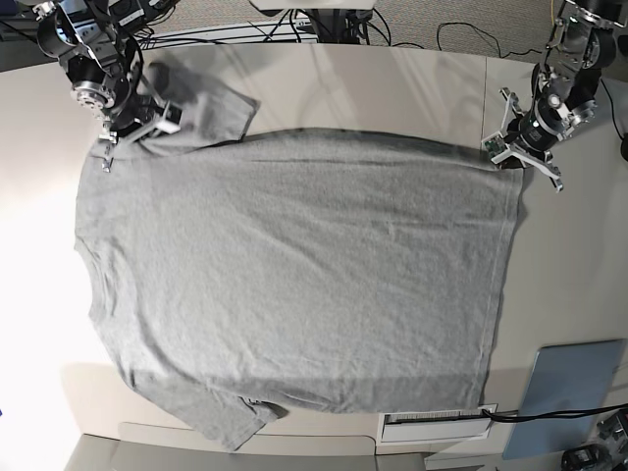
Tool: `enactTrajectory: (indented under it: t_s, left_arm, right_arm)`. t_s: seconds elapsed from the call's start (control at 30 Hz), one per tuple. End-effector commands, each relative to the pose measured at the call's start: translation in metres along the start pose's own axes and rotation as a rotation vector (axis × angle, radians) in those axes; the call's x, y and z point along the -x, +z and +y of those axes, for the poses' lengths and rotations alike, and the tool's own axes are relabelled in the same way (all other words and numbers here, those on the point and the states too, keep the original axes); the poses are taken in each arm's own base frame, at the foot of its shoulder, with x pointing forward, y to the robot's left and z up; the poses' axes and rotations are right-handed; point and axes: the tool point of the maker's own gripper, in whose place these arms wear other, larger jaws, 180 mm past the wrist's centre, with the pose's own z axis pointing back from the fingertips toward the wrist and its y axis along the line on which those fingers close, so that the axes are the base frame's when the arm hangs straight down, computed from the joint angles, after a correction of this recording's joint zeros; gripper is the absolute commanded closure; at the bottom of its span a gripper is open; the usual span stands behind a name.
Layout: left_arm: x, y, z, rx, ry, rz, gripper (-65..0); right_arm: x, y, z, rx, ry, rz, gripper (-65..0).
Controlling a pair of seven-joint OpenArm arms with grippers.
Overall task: Fold the T-shirt properly
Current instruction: 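Pinch the shoulder edges with both grippers and lift, then fold the collar edge over toward the hem with both grippers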
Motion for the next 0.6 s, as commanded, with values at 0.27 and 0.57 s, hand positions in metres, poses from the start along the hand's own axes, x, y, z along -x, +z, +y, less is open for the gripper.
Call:
enactTrajectory:
  t_s: [0.27,0.57]
  left_arm:
    - [0.003,0.042,-0.026,0.067,-0.048,0.124,0.0]
    - [0.009,0.058,-0.06,0.129,-0.051,0.168,0.0]
  right_arm:
    - [0.011,0.044,0.003,0.049,0.073,0.056,0.0]
    - [0.022,0.065,0.036,-0.025,0.072,0.069,0.0]
